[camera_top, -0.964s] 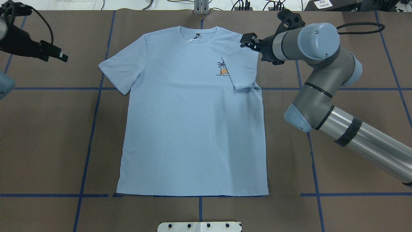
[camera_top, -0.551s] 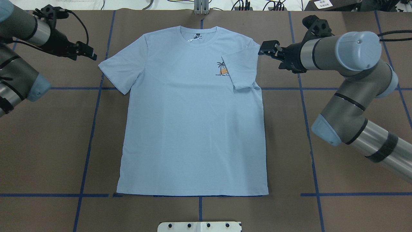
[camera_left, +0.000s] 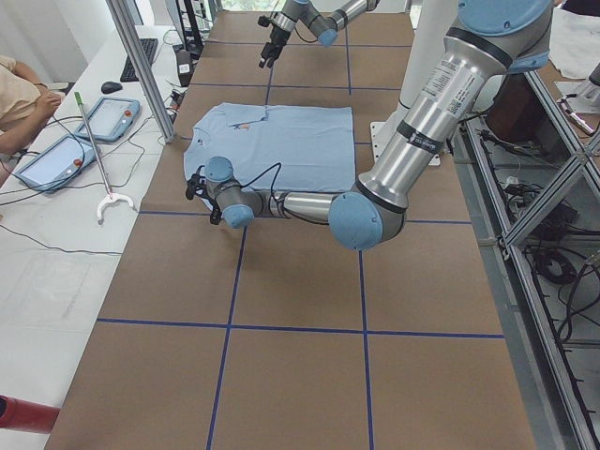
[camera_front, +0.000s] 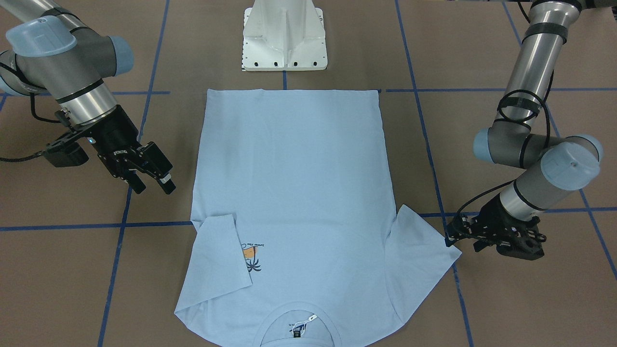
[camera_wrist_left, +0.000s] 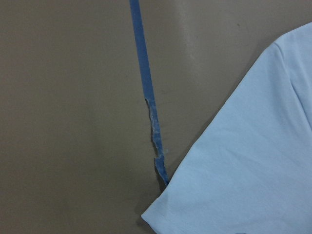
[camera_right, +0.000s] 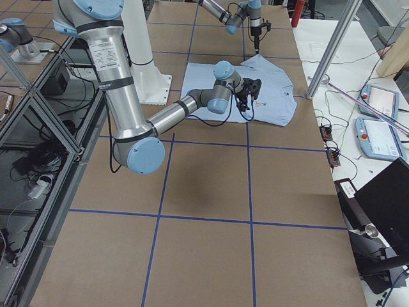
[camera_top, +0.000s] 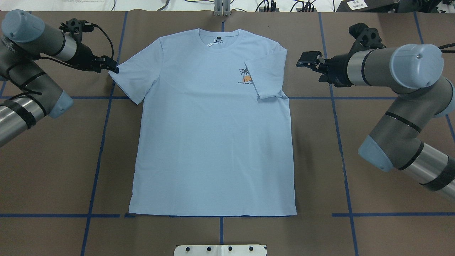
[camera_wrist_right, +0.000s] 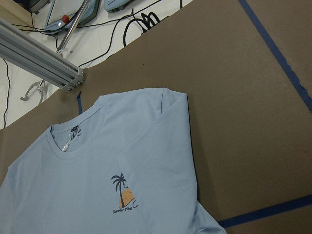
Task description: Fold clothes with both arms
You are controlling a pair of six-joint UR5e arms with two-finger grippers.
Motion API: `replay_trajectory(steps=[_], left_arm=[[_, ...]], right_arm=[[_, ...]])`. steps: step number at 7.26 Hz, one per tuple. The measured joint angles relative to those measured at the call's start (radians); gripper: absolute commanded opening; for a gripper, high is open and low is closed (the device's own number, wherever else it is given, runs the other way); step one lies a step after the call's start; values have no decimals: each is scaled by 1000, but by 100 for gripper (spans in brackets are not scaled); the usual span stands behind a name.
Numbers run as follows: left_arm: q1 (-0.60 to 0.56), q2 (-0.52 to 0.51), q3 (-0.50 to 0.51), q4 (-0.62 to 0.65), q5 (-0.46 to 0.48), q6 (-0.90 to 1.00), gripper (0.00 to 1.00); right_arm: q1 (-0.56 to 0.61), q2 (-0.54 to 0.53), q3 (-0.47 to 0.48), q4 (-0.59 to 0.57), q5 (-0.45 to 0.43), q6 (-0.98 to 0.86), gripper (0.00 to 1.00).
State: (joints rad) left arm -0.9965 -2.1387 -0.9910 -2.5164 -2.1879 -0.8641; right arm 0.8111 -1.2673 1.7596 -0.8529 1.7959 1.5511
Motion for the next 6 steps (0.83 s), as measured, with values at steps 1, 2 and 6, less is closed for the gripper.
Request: replay_trajectory(steps=[1,2,6], left_arm=[[2,-9,17,-3,0,-2,68],[3,-15,28,-3,0,-3,64],[5,-21,43,-4,0,-4,55]], right_arm=[[-1,0,2,0,0,0,100],[-2,0,1,0,0,0,100],[-3,2,-3,0,-1,0,100]])
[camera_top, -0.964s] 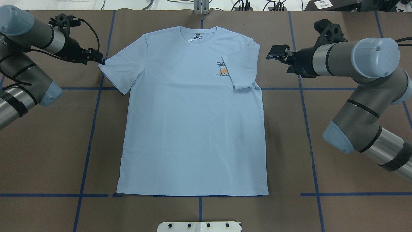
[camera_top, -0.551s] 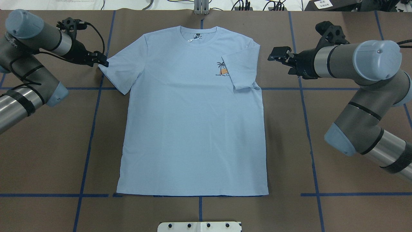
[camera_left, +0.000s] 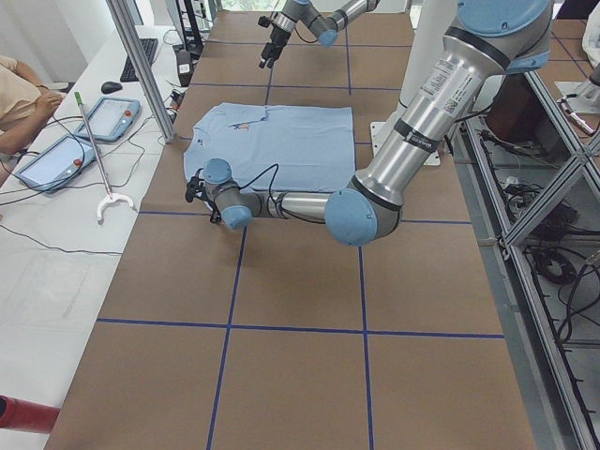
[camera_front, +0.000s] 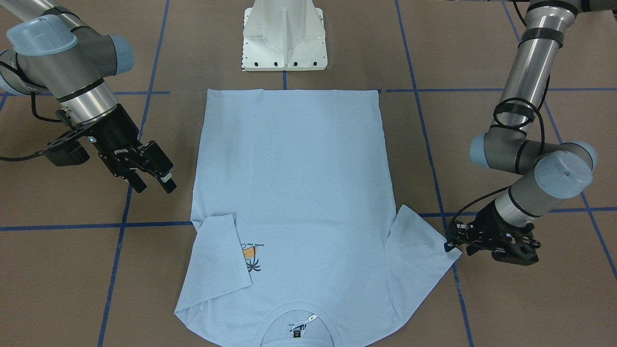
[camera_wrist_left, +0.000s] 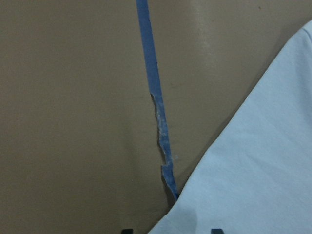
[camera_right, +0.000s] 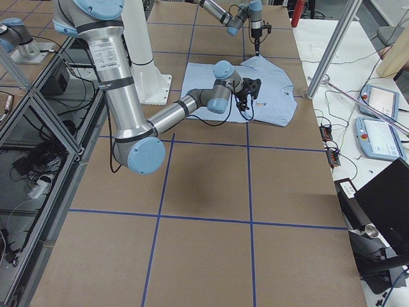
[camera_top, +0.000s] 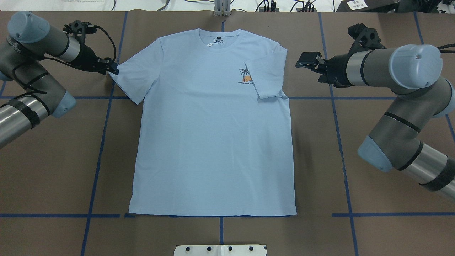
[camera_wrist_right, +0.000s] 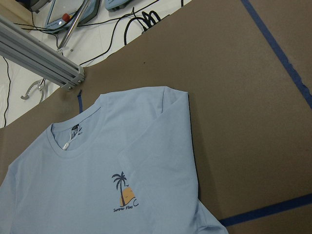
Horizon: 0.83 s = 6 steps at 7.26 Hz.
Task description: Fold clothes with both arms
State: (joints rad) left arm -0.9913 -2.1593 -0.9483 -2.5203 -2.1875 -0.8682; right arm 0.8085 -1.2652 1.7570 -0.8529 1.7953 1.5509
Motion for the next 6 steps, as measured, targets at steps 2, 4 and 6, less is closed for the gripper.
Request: replay_trajectory(steps=[2,4,6], left_arm=[[3,-3,5,0,0,0,54],[6,-5,6,0,0,0,53],[11,-6,6,0,0,0,41]], right_arm=[[0,1,-1,0,0,0,100],[1,-1,0,0,0,0,100],[1,-3,2,0,0,0,100]])
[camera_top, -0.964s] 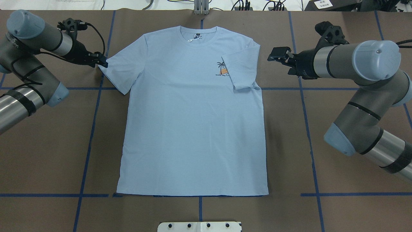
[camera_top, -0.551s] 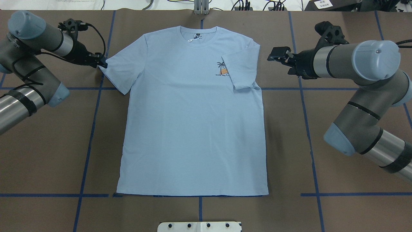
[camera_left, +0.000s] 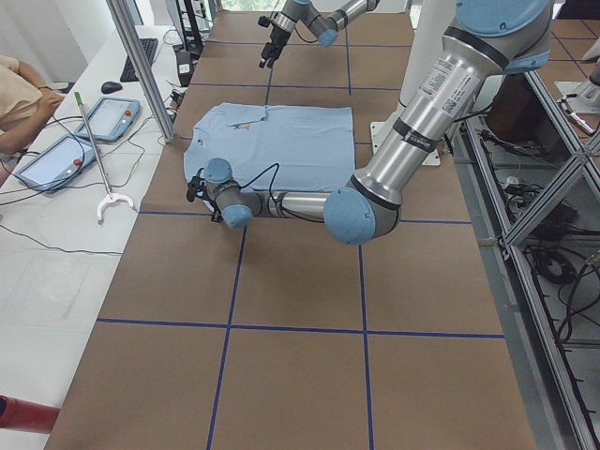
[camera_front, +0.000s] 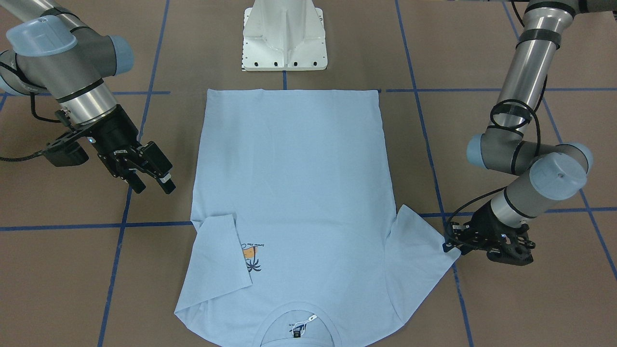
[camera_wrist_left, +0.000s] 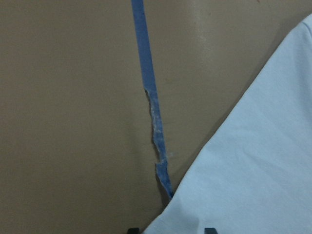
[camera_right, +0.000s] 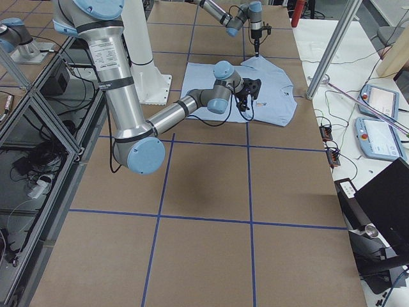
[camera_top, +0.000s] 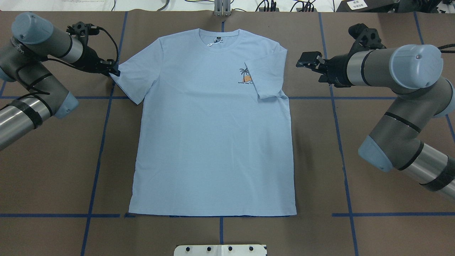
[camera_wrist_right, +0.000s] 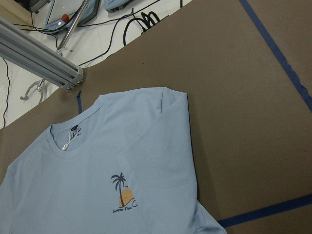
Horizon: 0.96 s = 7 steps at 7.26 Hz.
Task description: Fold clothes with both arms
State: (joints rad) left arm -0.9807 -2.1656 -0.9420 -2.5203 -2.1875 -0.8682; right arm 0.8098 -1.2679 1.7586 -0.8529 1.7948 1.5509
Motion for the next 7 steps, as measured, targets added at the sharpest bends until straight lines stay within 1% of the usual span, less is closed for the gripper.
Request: replay_trajectory(steps=[1,4,5,7], left_arm=[[2,-1,0,0,0,0,0],[6,-18,-9,1,-1,-29,0],[6,-24,-32,1,-3,-61,0],[42,-39,-120,1,-5,-219,0]], right_arm=[[1,0,2,0,0,0,100],[3,-2,8,-1,0,0,100],[3,-3,11,-1,-1,1,100],[3,-3,15,-2,0,1,100]])
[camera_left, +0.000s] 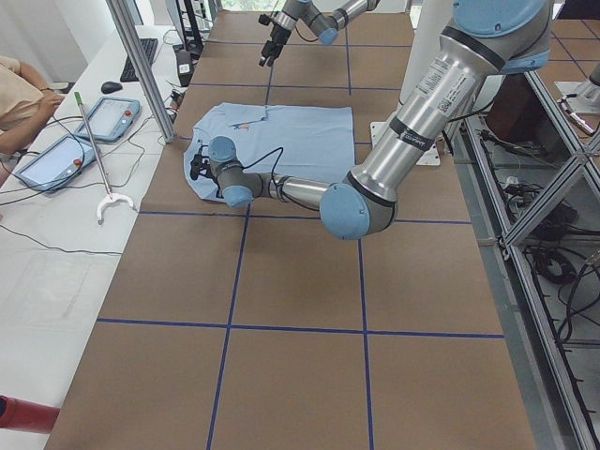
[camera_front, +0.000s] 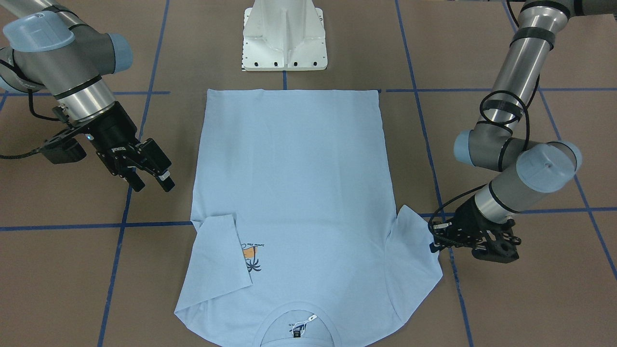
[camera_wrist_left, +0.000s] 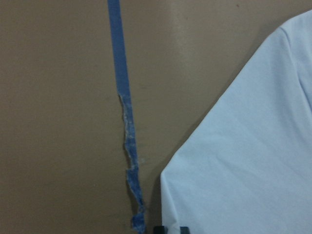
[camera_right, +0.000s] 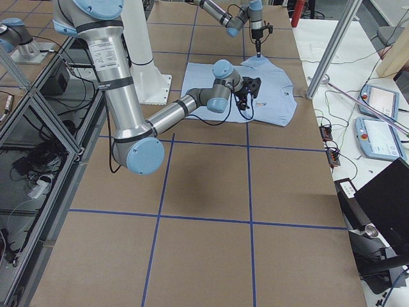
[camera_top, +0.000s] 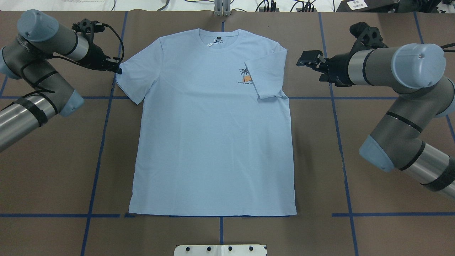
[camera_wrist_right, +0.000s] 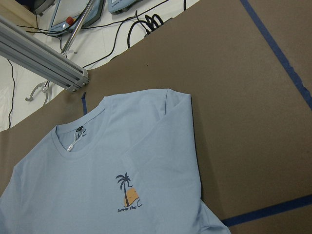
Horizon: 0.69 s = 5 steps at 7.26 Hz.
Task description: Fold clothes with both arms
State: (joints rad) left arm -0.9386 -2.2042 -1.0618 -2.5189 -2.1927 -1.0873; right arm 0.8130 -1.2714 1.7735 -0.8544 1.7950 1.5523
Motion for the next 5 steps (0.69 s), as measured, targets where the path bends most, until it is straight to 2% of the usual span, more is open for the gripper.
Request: replay_trajectory(steps=[2,4,5], left_arm=[[102,-70,-18,-1,55,-165,0],[155,-151,62,-16,145,-225,0],[161,-172,102,-41,175,-231,82]], right_arm=[[1,0,0,0,1,0,100],[0,-9,0,0,1,0,100],[0,-12,0,0,0,0,100]])
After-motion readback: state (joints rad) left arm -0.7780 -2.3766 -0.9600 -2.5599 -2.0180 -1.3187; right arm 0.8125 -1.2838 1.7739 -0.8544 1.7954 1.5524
